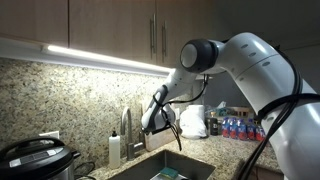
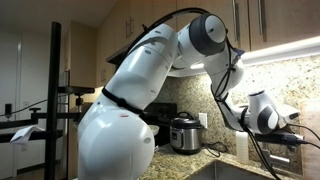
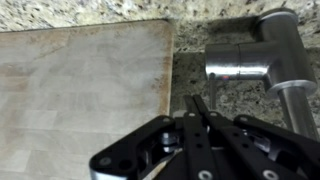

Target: Close the tap

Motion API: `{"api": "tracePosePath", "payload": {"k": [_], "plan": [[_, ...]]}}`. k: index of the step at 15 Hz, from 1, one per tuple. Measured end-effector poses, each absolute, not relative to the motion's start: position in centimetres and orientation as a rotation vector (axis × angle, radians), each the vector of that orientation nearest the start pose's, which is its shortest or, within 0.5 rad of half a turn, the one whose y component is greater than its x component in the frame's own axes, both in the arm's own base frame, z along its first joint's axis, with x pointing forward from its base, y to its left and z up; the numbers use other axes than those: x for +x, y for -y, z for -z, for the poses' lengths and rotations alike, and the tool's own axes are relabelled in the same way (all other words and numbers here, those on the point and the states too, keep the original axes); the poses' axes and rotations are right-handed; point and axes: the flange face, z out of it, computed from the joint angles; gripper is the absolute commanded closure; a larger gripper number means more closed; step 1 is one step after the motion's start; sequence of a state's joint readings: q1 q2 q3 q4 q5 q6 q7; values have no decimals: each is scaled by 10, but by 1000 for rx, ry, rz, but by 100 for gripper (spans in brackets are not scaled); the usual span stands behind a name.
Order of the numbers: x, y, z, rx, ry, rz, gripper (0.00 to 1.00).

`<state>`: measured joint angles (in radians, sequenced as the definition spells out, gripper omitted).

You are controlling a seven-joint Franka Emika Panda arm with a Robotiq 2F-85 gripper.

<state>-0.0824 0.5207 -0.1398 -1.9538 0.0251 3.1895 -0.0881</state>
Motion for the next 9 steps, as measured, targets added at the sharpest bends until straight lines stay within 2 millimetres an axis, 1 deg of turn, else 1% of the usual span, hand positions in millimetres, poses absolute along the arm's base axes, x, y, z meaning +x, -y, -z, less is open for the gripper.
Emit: {"api": "tracePosePath", "payload": {"k": [1, 3, 9], "plan": [[642, 143, -295, -3109, -183, 1128, 97], [622, 138, -294, -3146, -130, 1080, 96], [572, 98, -292, -3189, 179, 958, 97]]}}
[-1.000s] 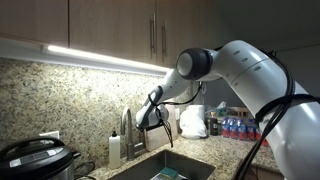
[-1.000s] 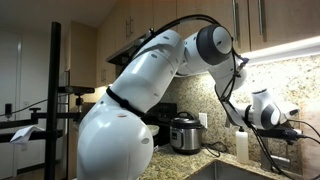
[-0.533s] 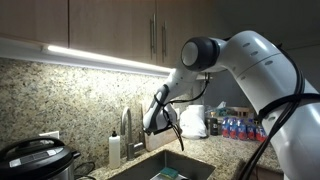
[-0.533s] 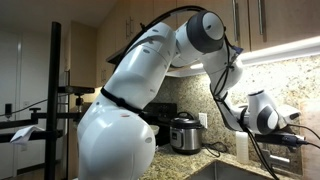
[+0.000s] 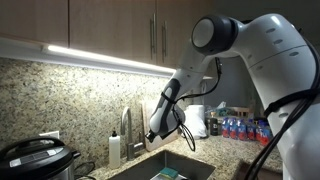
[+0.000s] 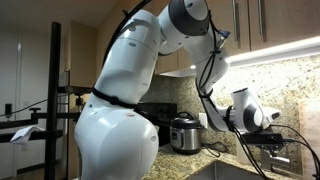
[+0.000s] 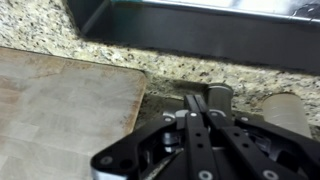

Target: Close the tap

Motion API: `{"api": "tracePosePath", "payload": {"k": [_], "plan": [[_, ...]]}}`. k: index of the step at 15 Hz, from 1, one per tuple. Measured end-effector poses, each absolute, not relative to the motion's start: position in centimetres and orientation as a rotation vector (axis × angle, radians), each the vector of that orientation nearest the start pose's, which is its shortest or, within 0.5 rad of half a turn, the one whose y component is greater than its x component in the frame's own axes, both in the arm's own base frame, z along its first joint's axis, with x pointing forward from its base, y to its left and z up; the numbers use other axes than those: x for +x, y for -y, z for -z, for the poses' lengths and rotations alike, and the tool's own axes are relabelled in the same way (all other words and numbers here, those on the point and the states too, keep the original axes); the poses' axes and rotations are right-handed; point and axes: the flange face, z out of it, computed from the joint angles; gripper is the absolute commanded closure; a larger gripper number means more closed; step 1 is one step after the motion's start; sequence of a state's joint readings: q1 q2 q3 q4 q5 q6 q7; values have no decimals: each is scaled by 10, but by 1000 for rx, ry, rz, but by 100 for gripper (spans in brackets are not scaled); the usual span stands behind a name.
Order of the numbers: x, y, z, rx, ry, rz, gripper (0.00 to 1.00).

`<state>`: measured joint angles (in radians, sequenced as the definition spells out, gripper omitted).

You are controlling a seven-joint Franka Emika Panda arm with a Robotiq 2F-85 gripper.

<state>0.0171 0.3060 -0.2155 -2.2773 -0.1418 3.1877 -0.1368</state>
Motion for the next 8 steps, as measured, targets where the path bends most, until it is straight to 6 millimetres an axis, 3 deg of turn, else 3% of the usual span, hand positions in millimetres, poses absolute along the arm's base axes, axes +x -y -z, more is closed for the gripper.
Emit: {"api": "tracePosePath", "payload": {"k": [3, 8], "plan": [[543, 86, -294, -3190, 246, 911, 96], [497, 82, -307, -3205, 298, 810, 96]]}}
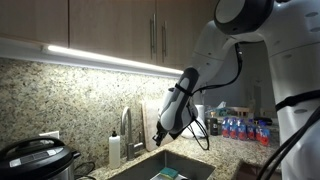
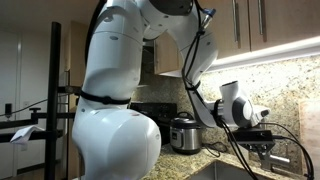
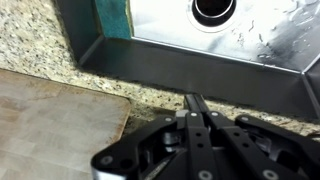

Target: Close the tap

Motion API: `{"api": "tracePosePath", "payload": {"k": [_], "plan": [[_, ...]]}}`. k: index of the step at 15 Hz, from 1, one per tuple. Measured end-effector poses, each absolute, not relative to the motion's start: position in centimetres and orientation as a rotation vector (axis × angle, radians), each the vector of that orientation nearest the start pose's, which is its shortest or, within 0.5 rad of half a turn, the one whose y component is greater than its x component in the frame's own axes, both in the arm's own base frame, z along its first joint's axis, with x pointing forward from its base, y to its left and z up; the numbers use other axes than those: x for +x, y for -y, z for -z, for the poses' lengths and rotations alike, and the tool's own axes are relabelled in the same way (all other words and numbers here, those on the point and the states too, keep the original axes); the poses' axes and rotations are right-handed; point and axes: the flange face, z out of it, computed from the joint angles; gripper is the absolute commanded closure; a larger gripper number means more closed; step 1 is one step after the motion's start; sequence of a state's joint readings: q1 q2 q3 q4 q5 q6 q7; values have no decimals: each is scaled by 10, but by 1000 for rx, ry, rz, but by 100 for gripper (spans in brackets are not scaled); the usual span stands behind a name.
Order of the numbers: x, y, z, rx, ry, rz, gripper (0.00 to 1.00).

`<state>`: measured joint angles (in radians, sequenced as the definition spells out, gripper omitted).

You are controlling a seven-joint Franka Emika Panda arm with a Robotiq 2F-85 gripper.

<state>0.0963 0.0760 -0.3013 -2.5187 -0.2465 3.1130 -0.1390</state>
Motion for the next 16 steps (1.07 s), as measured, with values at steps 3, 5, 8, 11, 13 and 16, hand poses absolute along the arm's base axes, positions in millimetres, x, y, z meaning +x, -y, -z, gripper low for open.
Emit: {"api": "tracePosePath", "payload": {"k": [3, 5, 8, 11, 13, 16], "plan": [[473, 64, -329, -3171, 323, 805, 97], [456, 52, -344, -3156, 336, 772, 97], [433, 54, -363, -3185, 301, 635, 97], [410, 66, -381, -3227, 236, 475, 97], [400, 72, -393, -3237, 200, 416, 97], [392, 74, -404, -3229, 163, 395, 97]]}}
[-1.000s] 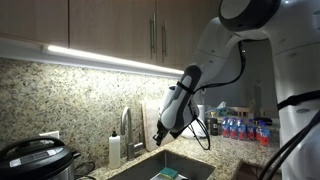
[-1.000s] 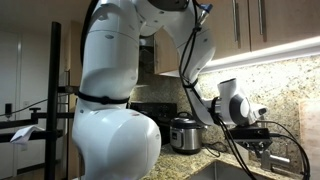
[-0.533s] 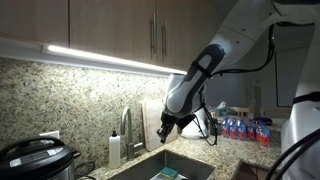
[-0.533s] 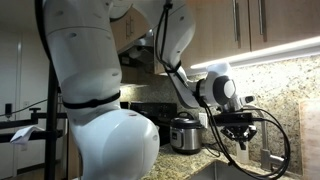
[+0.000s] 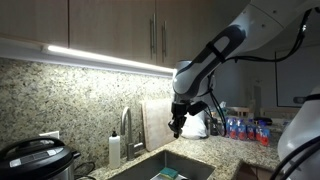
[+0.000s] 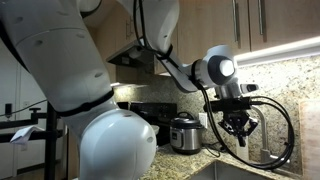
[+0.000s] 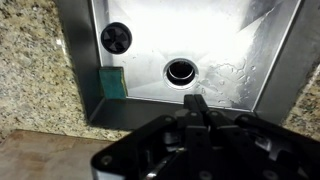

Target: Close the tap

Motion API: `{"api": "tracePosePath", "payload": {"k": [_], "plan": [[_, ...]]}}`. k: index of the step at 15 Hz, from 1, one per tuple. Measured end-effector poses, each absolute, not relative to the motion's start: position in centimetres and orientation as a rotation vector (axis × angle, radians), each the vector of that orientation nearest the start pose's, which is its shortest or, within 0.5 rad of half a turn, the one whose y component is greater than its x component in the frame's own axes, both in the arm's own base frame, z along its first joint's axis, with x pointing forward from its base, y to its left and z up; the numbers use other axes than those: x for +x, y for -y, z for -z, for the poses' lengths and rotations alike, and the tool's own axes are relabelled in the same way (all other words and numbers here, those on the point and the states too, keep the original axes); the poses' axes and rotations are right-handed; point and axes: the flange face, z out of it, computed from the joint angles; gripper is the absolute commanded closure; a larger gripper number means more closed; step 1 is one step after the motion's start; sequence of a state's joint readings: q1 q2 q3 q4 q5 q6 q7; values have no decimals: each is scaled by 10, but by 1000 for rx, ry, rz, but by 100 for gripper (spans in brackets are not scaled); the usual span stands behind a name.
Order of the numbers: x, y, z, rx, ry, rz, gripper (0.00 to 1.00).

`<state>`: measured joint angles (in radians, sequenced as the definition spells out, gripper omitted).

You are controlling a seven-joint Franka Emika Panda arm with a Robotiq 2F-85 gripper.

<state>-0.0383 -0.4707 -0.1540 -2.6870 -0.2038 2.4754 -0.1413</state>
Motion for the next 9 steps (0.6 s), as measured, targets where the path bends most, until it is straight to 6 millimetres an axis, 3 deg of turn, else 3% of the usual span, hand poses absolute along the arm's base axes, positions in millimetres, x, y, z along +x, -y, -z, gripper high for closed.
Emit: {"api": "tracePosePath", "payload": {"k": [1, 2, 6, 9], "plan": [[392, 74, -406, -3227, 159, 397, 72], [391, 74, -408, -3225, 155, 400, 95], [391, 72, -411, -3217, 143, 400, 72], [391, 72, -411, -3217, 143, 400, 72]]}}
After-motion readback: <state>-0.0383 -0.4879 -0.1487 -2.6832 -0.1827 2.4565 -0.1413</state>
